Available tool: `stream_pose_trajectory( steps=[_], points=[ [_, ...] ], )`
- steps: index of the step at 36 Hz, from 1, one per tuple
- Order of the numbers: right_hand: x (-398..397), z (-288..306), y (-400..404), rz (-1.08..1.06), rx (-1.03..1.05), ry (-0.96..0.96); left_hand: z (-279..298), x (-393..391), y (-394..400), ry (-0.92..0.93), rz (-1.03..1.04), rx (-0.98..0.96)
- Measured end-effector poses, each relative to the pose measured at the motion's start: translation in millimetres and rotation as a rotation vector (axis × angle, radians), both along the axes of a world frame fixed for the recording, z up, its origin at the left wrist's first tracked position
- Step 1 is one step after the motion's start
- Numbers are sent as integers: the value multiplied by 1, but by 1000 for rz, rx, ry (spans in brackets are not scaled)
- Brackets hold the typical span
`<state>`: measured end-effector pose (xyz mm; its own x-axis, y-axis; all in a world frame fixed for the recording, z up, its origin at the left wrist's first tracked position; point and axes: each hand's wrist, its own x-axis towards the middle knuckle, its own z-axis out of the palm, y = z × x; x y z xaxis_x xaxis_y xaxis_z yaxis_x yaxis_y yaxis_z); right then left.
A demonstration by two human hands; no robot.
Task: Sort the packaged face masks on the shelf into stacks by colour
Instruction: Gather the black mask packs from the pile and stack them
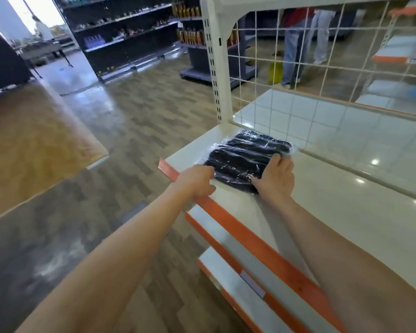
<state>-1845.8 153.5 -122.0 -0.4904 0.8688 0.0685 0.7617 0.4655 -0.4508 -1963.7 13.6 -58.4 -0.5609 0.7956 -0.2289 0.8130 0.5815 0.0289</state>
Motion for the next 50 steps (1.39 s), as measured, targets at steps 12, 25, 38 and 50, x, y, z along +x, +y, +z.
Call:
stream_pose_trajectory(
  steps=[12,25,38,50],
  points=[
    [57,42,21,299,13,-42,28,61,42,50,-233,-9],
    [259,82,40,240,145,-235,44,211,112,120,-561,58],
    [494,88,8,-210,3,-329,41,427,163,-71,-877,138],
    [665,67,-25,-511,-119,-291,21,576,163,-194,-1030,115]
  ],
)
